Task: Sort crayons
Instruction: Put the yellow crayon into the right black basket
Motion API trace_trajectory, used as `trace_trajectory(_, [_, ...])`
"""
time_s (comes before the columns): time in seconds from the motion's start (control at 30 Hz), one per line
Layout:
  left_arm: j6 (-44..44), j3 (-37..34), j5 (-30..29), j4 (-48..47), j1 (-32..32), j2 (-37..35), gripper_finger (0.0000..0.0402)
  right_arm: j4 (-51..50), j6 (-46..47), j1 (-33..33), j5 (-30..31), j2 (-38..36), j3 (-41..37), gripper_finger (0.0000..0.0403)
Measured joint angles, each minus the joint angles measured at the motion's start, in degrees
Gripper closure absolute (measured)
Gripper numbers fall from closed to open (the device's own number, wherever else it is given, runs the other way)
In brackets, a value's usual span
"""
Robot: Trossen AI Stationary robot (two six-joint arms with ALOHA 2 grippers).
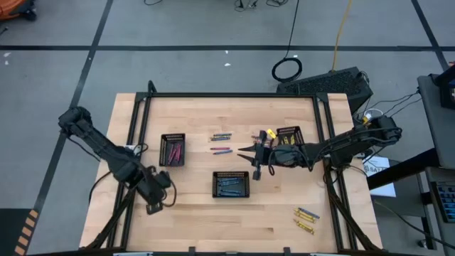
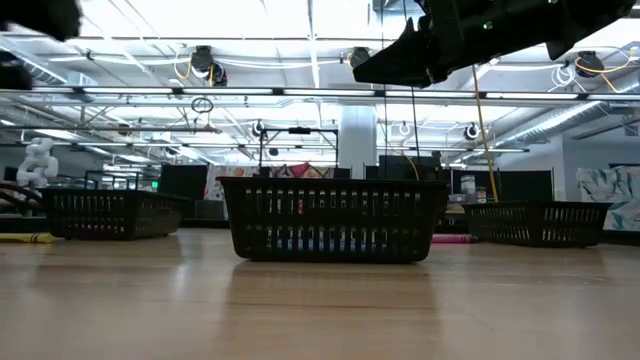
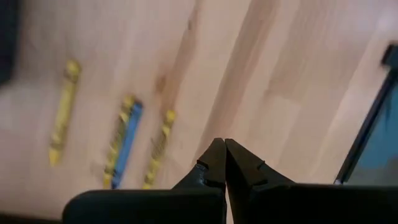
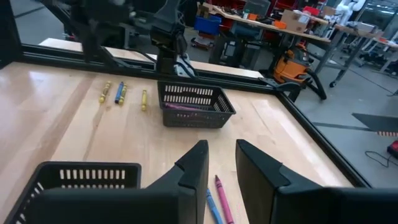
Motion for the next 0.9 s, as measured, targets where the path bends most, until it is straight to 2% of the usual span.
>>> trace_trajectory(0.13, [-5.4, -1.0, -0.3, 0.2, -3.3, 3.4, 0.0401, 0.0, 0.0, -0.4, 0.0, 0.0, 0.0, 0.0337])
trace_trajectory(0.27, [-4.2, -3.1, -0.6, 0.7, -4.4, 6.5, 0.0391, -0.3, 0.0, -0.6, 0.0, 0.0, 0.0, 0.0337])
trace_trajectory(0.53, [6.5, -5.9, -1.3, 2.8, -5.4, 10.7, 0.0300, -1.3, -0.9, -0.5, 0.0, 0.0, 0.0, 0.0337])
trace_trajectory(0.67, [8.2, -7.5, -1.8, 4.4, -5.5, 12.2, 0.0263, -1.2, -1.4, -0.6, 0.0, 0.0, 0.0, 0.0337])
trace_trajectory(0.77, [10.0, -8.2, -2.3, 5.3, -5.5, 14.0, 0.0258, -1.2, -1.4, -0.7, 0.0, 0.0, 0.0, 0.0337])
trace_trajectory(0.9, [12.3, -8.0, -3.0, 6.6, -5.5, 16.4, 0.0280, -1.2, -1.4, -0.7, 0.0, 0.0, 0.0, 0.0337])
